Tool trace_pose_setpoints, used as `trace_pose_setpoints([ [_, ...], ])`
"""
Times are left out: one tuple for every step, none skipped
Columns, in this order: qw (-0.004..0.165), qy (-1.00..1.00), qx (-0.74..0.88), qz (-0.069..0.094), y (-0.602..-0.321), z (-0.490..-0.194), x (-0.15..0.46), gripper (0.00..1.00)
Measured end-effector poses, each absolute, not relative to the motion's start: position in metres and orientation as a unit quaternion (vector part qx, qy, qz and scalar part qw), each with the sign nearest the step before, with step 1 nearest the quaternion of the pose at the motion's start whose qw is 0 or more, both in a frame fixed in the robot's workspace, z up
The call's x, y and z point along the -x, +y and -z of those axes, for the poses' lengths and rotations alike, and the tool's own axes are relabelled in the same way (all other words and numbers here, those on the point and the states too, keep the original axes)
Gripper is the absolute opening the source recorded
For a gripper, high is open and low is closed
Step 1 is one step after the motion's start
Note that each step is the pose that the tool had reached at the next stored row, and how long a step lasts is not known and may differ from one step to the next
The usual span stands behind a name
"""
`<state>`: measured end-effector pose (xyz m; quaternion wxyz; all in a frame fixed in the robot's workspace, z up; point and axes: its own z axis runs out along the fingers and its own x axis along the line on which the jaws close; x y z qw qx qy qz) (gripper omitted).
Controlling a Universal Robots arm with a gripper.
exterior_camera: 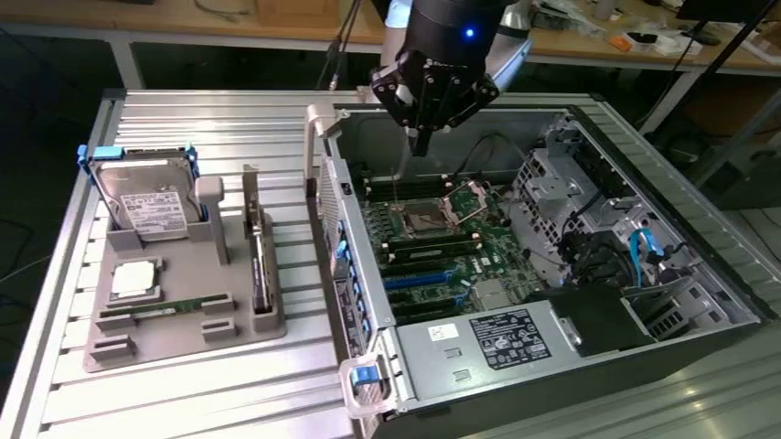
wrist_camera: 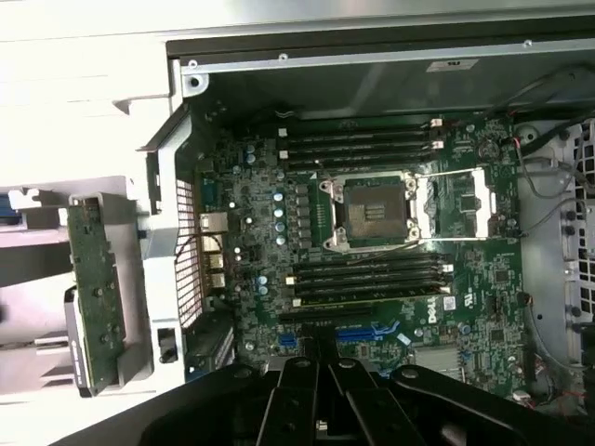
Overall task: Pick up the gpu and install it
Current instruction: 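Reach for the gpu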
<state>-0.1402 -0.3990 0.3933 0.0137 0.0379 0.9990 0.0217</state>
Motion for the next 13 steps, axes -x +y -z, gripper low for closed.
trace_pose_setpoints([
  [0.014,0.999,-0.038,-0.022,-0.399,-0.393,0.143,0.11],
  [0.014,0.999,-0.038,-0.022,-0.399,-0.393,0.146,0.11],
  [0.014,0.999,-0.038,-0.022,-0.399,-0.393,0.148,0.11],
  [0.014,0.999,-0.038,-0.022,-0.399,-0.393,0.151,0.11],
  [0.014,0.999,-0.038,-0.022,-0.399,-0.393,0.155,0.11],
  [0.014,0.999,-0.038,-0.022,-0.399,-0.393,0.157,0.11],
  [0.014,0.999,-0.038,-0.022,-0.399,-0.393,0.160,0.11],
  [0.014,0.999,-0.038,-0.022,-0.399,-0.393,0.163,0.11],
  [0.015,0.999,-0.038,-0.022,-0.399,-0.393,0.168,0.11],
  [0.016,0.999,-0.038,-0.022,-0.399,-0.393,0.171,0.11],
  [0.016,0.999,-0.038,-0.022,-0.399,-0.393,0.174,0.11],
  [0.017,0.999,-0.038,-0.022,-0.399,-0.393,0.177,0.11],
  [0.017,0.999,-0.038,-0.022,-0.399,-0.393,0.181,0.11],
])
